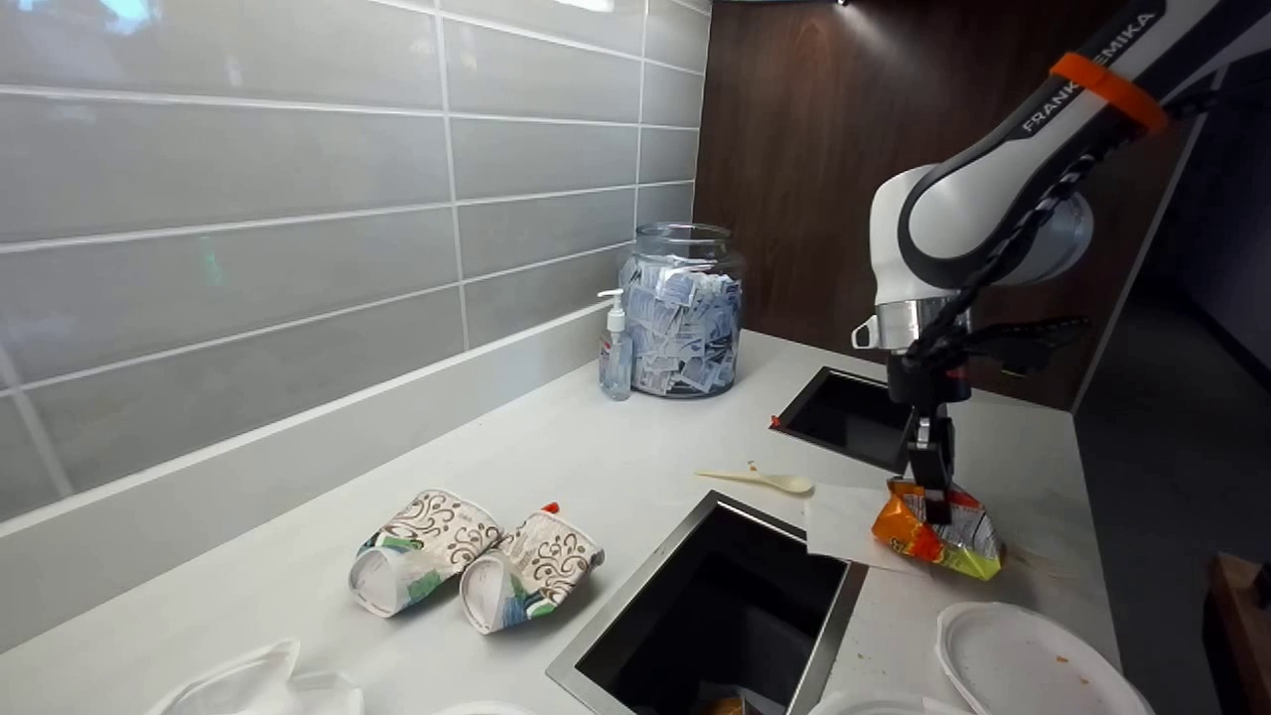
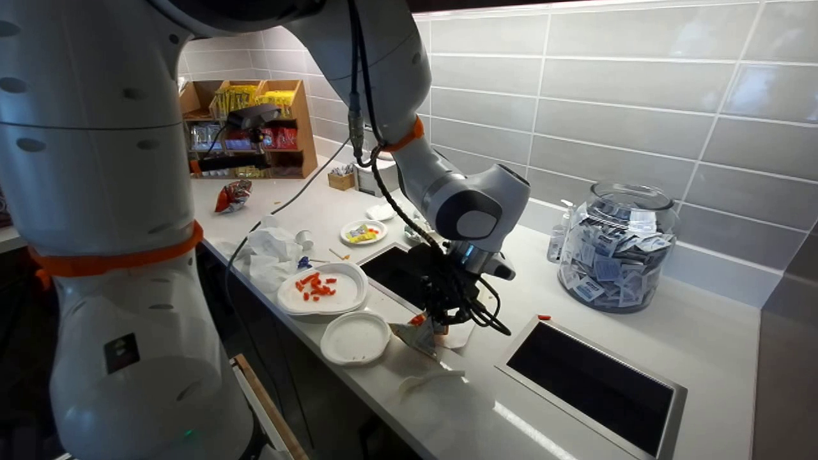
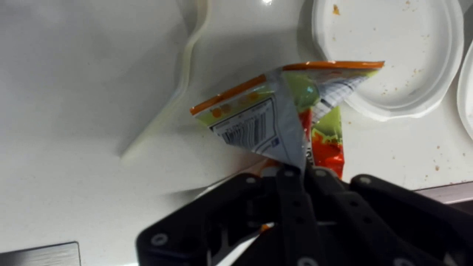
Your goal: Put the orange packet in the left bin
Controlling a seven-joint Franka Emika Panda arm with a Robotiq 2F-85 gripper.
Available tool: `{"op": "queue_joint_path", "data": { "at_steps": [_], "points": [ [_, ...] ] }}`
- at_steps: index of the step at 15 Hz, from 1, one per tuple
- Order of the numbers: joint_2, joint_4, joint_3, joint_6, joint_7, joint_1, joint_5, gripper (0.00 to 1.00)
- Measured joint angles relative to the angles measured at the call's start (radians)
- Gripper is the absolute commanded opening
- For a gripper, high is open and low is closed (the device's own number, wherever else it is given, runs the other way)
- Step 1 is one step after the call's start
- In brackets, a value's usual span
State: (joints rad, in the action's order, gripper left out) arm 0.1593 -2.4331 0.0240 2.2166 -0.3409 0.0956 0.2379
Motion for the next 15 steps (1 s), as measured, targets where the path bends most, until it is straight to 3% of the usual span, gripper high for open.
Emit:
{"op": "queue_joint_path", "data": {
  "at_steps": [9, 15],
  "points": [
    [-0.124, 0.018, 0.019, -0.225, 0.065, 0.0, -0.035, 0.0],
    [-0.15, 0.095, -0.007, -0.342, 0.072, -0.04, -0.034, 0.0]
  ]
}}
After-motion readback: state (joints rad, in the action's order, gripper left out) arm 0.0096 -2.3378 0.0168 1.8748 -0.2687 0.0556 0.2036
